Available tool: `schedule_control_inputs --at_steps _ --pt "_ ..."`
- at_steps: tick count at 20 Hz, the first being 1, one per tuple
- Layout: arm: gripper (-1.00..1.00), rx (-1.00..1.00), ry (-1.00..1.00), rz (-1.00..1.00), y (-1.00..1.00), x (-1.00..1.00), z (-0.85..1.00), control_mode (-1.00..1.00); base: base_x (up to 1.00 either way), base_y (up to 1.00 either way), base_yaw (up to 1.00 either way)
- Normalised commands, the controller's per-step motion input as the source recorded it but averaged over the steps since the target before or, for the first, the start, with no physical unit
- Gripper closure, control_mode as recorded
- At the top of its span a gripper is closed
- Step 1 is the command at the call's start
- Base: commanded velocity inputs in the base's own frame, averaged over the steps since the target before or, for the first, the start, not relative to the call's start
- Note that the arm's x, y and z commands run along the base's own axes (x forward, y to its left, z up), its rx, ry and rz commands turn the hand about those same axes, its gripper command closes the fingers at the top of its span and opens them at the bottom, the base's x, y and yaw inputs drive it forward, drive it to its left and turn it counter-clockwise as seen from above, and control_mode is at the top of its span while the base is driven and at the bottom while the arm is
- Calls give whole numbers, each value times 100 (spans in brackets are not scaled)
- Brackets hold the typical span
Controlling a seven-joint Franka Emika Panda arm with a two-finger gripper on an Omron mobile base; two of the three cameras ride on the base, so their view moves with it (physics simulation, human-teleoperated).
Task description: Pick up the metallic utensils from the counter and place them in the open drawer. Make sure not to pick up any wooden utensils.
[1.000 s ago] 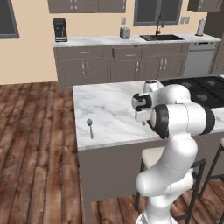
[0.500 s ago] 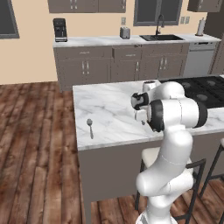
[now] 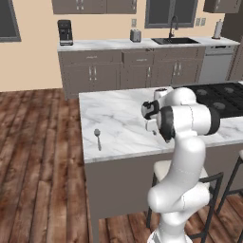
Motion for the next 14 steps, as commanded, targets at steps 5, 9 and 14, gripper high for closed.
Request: schedule_control_inputs --at_steps 5,9,14 --pt "-100 -2 0 0 -8 30 -24 -100 0 0 0" --pt "-100 0 -1 0 -5 41 -15 -100 0 0 0" --pt "-100 0 0 0 -14 30 -12 -100 0 0 0"
